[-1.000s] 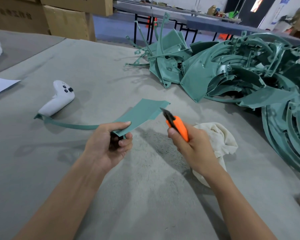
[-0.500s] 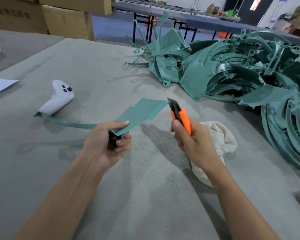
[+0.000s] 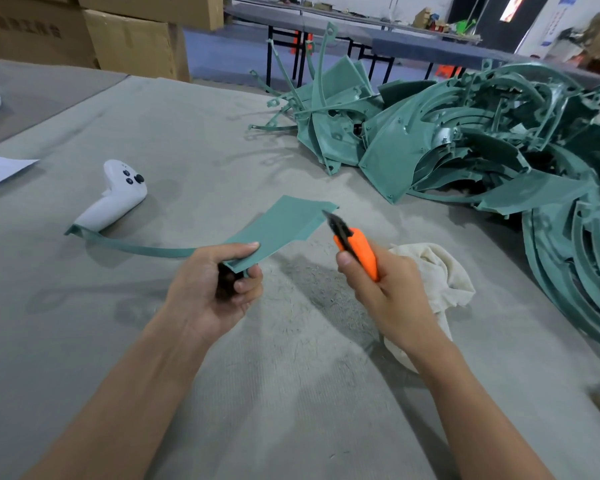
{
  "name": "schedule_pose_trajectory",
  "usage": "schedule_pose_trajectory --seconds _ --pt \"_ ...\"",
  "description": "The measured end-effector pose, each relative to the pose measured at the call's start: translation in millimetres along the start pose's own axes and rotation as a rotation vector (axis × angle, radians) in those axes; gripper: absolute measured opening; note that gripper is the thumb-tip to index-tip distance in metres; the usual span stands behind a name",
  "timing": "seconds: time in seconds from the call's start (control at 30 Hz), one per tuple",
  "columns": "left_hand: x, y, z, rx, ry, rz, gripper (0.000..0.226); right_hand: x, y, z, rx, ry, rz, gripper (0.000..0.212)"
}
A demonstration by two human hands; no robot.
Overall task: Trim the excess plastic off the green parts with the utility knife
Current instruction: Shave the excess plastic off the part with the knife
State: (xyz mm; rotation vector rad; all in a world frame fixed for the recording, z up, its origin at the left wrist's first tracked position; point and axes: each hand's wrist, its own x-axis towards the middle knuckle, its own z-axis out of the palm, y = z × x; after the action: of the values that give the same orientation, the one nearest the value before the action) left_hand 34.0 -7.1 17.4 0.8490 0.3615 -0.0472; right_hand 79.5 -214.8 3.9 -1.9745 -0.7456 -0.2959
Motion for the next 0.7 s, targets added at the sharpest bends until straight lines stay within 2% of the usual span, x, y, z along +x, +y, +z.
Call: schedule_pose_trajectory --seconds 0.07,0.2,0.3,0.4,0.57,0.7 --pt "0.2 0.4 -0.7 -0.003 0.006 0.006 0.015 2.3 -1.4 3.2 -0.041 0.011 0.002 0.033" --pt "0.8 1.0 -2.4 -0.01 0.016 0.006 0.015 6.0 3.6 -2.0 0.005 0.107 0.139 0.042" --pt "1.0 0.1 -1.3 -0.013 0.016 0.003 0.015 -1.1 2.9 0.0 -0.013 -0.012 0.026 0.032" --pt "1.1 0.0 -0.7 -0.02 0.016 0.001 0.015 -0.2 3.3 4.8 -0.094 -0.102 -0.031 0.036" --pt "1.9 0.7 -1.4 -0.023 0.014 -0.006 0.016 4.0 4.5 5.9 -0.037 -0.014 0.022 0.034" --pt "0.6 0.4 -2.6 -0.011 -0.009 -0.008 0.016 9.2 8.5 -4.6 -0.032 0.102 0.141 0.047"
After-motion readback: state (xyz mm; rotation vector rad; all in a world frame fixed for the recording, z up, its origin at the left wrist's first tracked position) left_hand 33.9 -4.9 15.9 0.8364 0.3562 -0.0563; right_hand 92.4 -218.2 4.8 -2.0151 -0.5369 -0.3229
